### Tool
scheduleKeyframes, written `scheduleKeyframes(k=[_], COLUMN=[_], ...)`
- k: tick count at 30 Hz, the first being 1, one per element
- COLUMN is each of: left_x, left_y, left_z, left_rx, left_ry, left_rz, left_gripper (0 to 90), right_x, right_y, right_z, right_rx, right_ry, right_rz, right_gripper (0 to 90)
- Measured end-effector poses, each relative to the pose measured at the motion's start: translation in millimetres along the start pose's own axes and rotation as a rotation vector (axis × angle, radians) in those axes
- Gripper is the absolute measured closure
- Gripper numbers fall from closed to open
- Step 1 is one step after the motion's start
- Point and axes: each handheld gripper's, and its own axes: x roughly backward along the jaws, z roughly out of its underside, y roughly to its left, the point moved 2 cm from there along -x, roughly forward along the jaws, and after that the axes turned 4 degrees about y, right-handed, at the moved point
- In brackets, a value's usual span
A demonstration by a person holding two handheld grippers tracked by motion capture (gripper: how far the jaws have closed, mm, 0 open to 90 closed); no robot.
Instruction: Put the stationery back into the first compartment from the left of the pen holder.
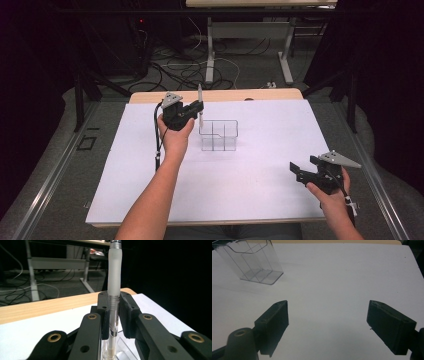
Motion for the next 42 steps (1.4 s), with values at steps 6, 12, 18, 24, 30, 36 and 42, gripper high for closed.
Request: scheduleKeyframes(k=[6, 12, 18, 24, 30, 36, 42], left_x=[-9.2, -16.5, -23.0, -27.9, -31.0, -32.7, -35.5], left_y=[0.3, 1.7, 4.1, 5.4, 5.5, 3.3, -0.5], left_z=[9.6, 19.5, 29.3, 39.2, 47.7, 50.9, 53.0], left_rx=[0.023, 0.039, 0.045, 0.046, 0.042, -0.005, -0.034], left_ry=[0.017, 0.034, 0.060, 0.095, 0.124, 0.153, 0.170], left_rz=[0.003, 0.000, -0.004, -0.007, -0.012, -0.024, -0.033], left_gripper=[79.7, 79.7, 79.7, 79.7, 79.7, 79.6, 79.5], right_x=[0.3, -0.3, -0.6, -1.6, -1.6, -1.8, -1.7], right_y=[-0.1, 0.1, 0.5, 0.8, 0.8, 1.2, 2.3], right_z=[0.3, 1.0, 1.3, 1.6, 1.6, 1.7, 1.7], right_rx=[0.002, -0.002, -0.003, -0.004, -0.005, 0.004, 0.000], right_ry=[0.009, 0.010, 0.010, 0.007, 0.007, 0.010, 0.016], right_rz=[-0.003, -0.008, -0.009, -0.008, -0.009, -0.012, -0.016], right_gripper=[17.3, 17.3, 17.3, 17.3, 17.3, 17.3, 17.3])
